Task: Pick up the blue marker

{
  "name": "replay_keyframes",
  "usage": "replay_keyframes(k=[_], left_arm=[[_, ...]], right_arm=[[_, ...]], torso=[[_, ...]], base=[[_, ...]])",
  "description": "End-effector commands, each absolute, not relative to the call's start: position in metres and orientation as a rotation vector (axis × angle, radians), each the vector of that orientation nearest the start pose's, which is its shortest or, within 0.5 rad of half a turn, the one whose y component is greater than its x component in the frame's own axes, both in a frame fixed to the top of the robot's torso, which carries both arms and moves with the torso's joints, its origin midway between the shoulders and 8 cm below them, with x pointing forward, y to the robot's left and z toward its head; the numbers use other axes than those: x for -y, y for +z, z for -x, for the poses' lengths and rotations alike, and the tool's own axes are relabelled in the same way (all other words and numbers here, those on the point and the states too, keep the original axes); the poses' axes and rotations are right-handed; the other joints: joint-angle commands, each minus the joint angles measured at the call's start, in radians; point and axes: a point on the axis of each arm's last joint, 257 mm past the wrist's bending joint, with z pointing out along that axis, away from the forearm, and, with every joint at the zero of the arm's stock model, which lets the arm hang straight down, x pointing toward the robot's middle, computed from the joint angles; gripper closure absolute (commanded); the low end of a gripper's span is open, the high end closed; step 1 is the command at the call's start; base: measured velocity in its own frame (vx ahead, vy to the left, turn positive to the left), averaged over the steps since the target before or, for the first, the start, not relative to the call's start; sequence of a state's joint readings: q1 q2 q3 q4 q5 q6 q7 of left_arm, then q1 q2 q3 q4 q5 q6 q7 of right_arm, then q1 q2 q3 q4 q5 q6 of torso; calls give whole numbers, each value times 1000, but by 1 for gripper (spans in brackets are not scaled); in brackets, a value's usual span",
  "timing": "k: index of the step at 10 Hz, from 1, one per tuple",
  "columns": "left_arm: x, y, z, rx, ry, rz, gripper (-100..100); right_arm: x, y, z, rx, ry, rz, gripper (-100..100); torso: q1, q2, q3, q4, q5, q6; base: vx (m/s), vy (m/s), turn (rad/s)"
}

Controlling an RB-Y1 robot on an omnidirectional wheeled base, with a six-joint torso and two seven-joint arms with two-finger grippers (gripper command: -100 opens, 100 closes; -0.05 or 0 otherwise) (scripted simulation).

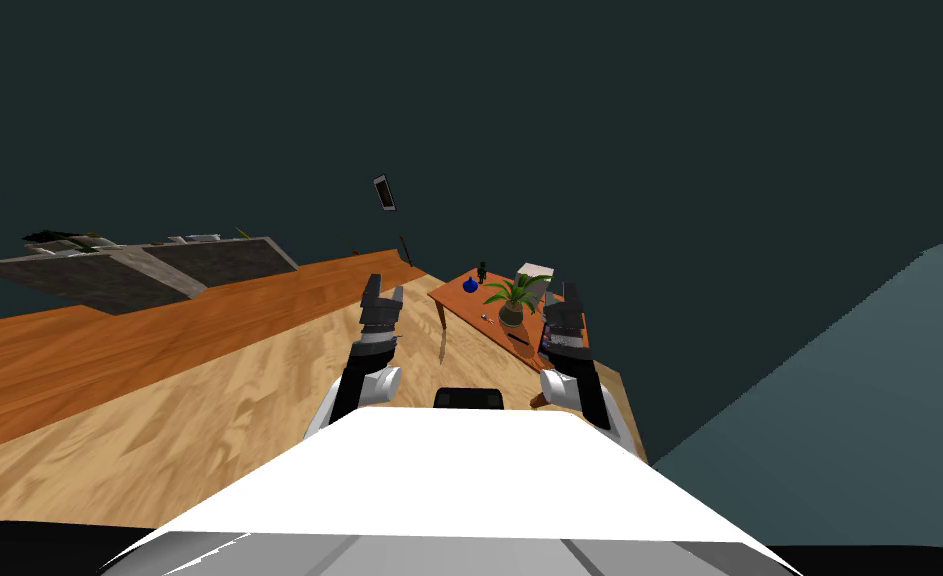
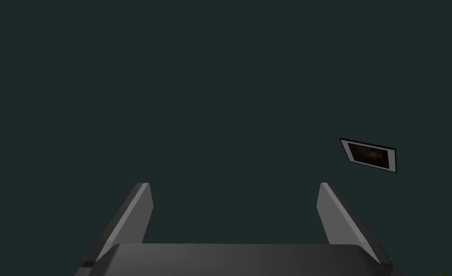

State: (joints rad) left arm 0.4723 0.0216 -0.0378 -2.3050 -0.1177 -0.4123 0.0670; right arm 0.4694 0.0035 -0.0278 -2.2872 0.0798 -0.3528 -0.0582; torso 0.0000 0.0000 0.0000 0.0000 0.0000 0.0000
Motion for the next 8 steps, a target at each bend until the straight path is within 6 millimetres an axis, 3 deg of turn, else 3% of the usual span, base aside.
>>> replay_keyframes(k=[1, 4, 8], left_arm=[[-251, 26, -359, -707, -1323, 632, 0], [-251, 26, -359, -707, -1323, 632, 0], [-251, 26, -359, -707, -1323, 632, 0]], right_arm=[[284, -2, -371, -758, 1234, -720, -100], [290, -44, -377, -902, 1150, -723, -100], [317, -137, -372, -1166, 948, -749, -100]], torso=[[0, 0, 0, 0, 0, 0], [1, -1, -1, 0, 0, 0], [2, -3, -2, -1, 0, 0]], base=[[5, 10, 7], [26, 27, 14], [45, 42, 54]])
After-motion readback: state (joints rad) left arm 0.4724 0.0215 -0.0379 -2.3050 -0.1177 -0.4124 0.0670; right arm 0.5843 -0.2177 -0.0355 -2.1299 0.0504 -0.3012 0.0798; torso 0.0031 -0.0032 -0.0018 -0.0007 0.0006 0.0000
